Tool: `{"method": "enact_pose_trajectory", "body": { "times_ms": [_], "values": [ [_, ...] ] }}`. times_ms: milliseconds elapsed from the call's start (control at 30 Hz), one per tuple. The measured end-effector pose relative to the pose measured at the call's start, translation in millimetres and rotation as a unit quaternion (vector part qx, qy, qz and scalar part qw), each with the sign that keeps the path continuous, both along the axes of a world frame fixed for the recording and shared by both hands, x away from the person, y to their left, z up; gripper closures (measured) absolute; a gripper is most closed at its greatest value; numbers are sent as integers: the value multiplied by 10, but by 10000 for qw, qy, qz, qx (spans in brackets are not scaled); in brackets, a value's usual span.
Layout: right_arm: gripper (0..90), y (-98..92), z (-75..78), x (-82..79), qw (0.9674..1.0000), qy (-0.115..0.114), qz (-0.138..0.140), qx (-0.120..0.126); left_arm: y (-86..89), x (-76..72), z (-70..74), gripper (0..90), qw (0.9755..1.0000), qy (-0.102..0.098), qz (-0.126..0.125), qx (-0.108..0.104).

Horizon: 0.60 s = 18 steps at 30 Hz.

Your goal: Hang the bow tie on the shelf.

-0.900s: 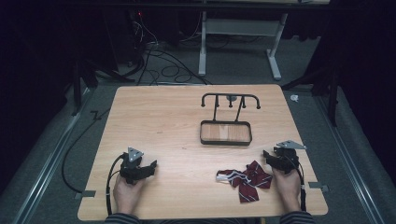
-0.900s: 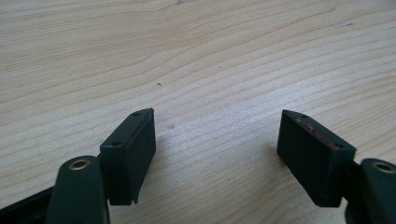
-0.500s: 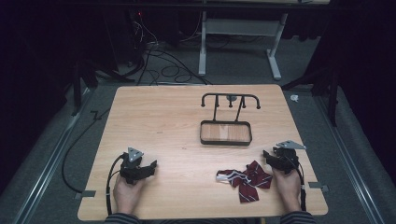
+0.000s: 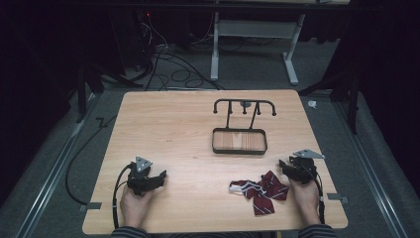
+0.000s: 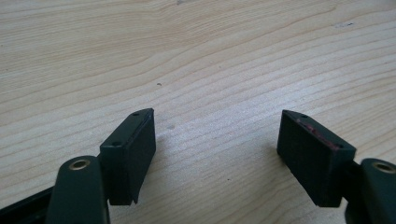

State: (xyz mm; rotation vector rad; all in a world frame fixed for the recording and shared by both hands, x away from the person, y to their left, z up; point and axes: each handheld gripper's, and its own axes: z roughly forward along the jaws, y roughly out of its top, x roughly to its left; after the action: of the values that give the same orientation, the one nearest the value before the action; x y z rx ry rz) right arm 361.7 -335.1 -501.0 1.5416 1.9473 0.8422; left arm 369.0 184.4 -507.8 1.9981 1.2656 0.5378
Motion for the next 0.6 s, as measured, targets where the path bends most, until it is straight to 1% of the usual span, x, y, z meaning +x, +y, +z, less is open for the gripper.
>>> {"method": "enact_pose_trajectory", "body": {
  "times_ms": [133, 233, 367, 400, 600],
  "values": [
    [577, 6, 5, -16, 10000, 9, 17, -3, 3, 0, 0, 285, 10000, 4, 3, -11],
    [601, 17, 42, -59, 9999, -84, 69, 53, 4, 1, 1, 286, 10000, 6, 1, -16],
    [639, 38, 144, -173, 9994, -234, 223, 147, 8, 1, 2, 285, 10000, 19, -9, -21],
    [650, 44, 164, -206, 9992, -240, 261, 198, 8, 1, 2, 285, 10000, 18, -10, -22],
    [694, 104, 249, -433, 9975, -325, 565, 290, 8, 1, 2, 285, 10000, 19, -10, -24]
  ]
}}
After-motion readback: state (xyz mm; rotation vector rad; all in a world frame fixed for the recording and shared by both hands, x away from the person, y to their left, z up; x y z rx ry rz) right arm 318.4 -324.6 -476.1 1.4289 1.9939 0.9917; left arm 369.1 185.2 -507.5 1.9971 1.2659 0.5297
